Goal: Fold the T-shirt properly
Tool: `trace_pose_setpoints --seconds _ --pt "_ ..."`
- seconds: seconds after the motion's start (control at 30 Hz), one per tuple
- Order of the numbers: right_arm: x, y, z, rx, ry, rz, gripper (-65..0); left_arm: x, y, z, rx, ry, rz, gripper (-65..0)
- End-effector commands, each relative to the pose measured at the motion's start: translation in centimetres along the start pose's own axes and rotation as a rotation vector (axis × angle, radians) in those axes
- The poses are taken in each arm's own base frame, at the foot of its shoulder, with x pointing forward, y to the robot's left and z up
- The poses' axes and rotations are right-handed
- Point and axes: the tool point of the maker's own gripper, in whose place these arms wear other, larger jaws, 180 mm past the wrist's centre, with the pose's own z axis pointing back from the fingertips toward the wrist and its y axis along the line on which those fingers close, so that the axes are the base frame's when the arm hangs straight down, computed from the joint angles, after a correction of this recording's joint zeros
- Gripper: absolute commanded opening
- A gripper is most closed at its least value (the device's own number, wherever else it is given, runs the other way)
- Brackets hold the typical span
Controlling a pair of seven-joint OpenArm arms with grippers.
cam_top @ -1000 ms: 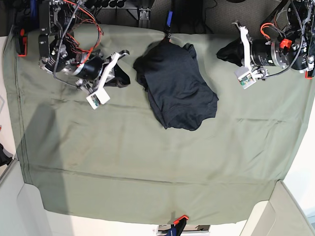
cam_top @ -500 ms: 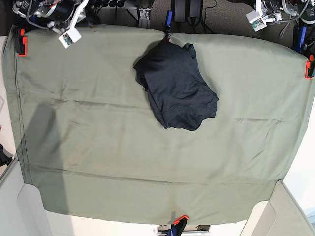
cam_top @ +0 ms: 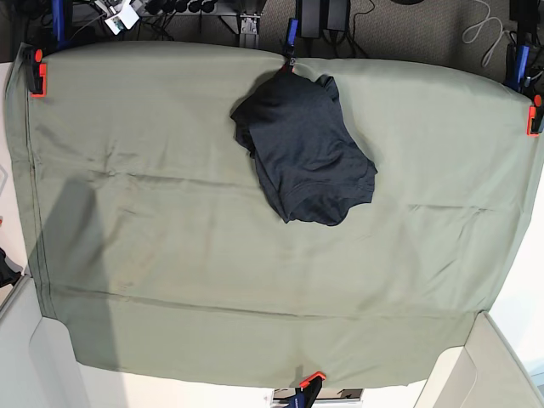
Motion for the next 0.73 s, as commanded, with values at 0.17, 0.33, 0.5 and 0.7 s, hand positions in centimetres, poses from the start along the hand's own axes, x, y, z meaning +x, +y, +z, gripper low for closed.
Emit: trace_pose_setpoints --seconds 0.17,0.33,0.5,0.7 --pt "-4.7 -1.9 -2.5 -0.057 0.214 -0.083 -65.0 -1.0 2.2 -3.9 -0.011 0.131 -0.031 -63.6" --pt "-7.3 -3.0 -5.2 -0.112 0.379 -0.078 -65.0 0.6 3.9 -7.3 -0.022 0.200 0.032 -63.6" --pt "-9.0 -3.0 -7.3 -0.122 0.546 -0.089 -65.0 3.2 4.8 -10.1 0.002 0.256 0.118 -63.6" --pt "-7.7 -3.9 -8.3 -0.118 0.581 -0.099 -65.0 6.4 3.1 -12.3 -0.031 0.270 0.135 -63.6"
